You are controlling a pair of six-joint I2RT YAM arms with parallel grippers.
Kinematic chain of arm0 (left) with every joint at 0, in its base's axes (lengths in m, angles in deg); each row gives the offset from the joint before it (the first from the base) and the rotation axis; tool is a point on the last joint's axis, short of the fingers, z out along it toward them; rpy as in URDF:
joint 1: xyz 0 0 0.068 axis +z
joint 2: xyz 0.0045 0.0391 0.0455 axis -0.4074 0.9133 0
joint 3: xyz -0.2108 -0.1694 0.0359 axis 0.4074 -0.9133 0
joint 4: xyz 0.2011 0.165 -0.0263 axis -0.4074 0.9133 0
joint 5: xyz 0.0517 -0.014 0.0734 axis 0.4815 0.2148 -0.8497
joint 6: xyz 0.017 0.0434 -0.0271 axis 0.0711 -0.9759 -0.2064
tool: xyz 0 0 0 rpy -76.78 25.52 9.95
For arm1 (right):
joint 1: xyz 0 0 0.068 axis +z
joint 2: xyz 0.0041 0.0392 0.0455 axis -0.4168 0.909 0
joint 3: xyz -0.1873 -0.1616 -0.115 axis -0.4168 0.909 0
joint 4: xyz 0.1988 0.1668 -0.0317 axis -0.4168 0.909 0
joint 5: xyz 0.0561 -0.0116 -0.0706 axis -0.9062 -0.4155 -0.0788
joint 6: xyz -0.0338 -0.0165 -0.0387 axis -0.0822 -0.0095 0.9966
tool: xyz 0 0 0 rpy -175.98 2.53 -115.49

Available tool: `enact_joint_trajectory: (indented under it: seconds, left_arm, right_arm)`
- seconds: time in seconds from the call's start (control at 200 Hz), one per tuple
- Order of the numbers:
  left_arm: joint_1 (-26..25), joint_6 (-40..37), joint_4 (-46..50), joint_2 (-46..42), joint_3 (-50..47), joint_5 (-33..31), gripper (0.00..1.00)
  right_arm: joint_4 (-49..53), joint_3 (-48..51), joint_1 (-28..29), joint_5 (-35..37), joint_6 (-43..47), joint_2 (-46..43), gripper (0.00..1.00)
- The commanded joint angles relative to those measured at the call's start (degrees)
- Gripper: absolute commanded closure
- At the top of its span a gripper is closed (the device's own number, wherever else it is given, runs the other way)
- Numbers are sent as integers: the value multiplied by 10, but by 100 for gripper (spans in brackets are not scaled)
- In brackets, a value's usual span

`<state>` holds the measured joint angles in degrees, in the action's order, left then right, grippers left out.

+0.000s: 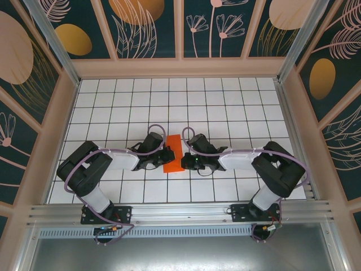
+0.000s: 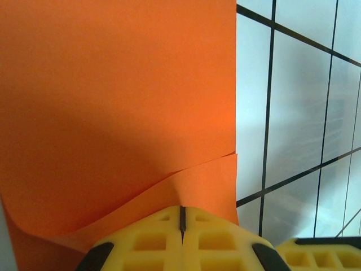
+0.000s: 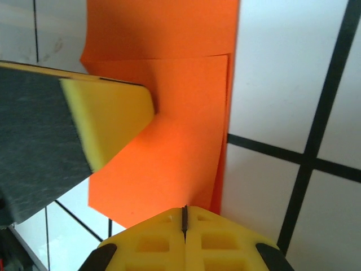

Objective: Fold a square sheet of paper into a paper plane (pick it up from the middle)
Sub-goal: Fold the triangle a second time at the center of the table.

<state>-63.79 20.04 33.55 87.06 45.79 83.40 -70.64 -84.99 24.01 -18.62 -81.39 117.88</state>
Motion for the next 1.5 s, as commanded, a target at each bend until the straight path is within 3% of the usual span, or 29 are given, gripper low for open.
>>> enact_joint_trajectory:
  seconds: [0.0, 0.275, 0.505, 0.675, 0.901, 1.201, 1.491]
  left_arm:
    - [0, -16, 13, 4, -18, 3, 100]
    - [0, -23, -37, -49, -35, 8, 99]
    - [-7, 16, -108, -86, -62, 27, 94]
    - [-24, 32, -113, -52, -56, 27, 100]
    - [-45, 44, -120, -2, -48, 24, 100]
    - [-45, 49, -114, 6, -62, 5, 100]
    - [-46, 49, -119, 1, -71, 1, 100]
  right_arm:
    - [-20, 4, -6, -19, 22, 11, 100]
    - [-2, 26, -7, -19, 33, 21, 100]
    - [0, 30, -7, -10, 33, 23, 100]
    - [8, 20, -7, -12, 41, 21, 100]
    - [7, 15, -7, -17, 41, 18, 100]
    - [-16, 23, -7, -47, 39, -30, 100]
    - [-23, 28, -4, -58, 32, 16, 100]
